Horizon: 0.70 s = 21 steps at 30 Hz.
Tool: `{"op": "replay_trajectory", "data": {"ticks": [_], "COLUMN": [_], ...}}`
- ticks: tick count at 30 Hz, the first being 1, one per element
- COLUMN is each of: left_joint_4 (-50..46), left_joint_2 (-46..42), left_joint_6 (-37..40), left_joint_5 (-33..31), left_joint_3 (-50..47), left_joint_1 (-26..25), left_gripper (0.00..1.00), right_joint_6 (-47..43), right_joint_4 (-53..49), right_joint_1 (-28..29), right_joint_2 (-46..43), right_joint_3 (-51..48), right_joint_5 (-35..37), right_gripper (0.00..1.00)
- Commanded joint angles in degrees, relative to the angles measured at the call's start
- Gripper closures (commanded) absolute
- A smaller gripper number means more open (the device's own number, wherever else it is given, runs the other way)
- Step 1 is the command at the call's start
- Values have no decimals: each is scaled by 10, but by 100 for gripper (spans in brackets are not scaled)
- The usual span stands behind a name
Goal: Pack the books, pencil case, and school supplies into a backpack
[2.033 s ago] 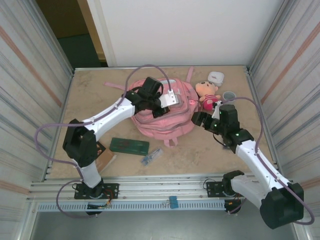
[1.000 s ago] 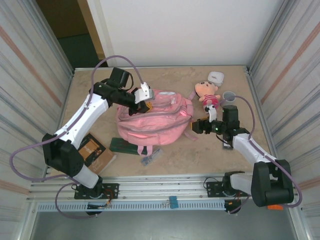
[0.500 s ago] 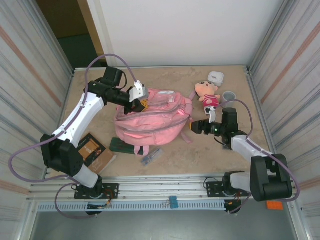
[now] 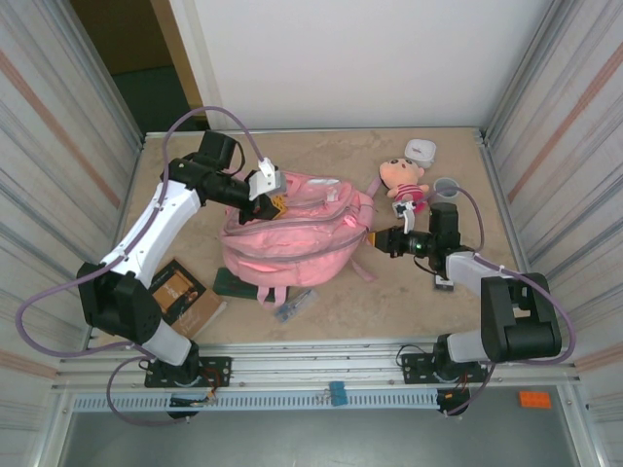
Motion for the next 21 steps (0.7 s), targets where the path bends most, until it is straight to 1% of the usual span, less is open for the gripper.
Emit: {"op": "replay_trajectory", "data": {"ticks": [1, 3, 7, 10, 14, 18, 21], "left_joint_4": [28, 50, 99, 136, 175, 193, 202], "left_joint_2": [-41, -43, -47, -52, -55, -51, -49], "left_joint_6": [-7, -26, -71, -103, -137, -158, -159], "left_joint_5": [46, 32, 7, -6, -38, -45, -90], "left_joint_3": [1, -8, -28, -47, -65, -73, -81], "left_joint_1": [6, 7, 6, 6, 6, 2, -21], "left_gripper": [100, 100, 100, 100, 100, 100, 100], "right_joint_6": [-18, -30, -49, -42, -25, -3, 16], "right_joint_4": [-19, -43, -97, -111, -116, -114, -114], "right_joint_1": [6, 15, 53, 91, 133, 148, 155], "right_joint_2": [-13, -28, -65, -93, -128, -139, -141], "right_joint_3": [13, 17, 27, 29, 25, 25, 29], "right_joint_5": [-28, -28, -28, -25, -15, -14, -18], "right_gripper": [97, 100, 100, 100, 100, 100, 100]}}
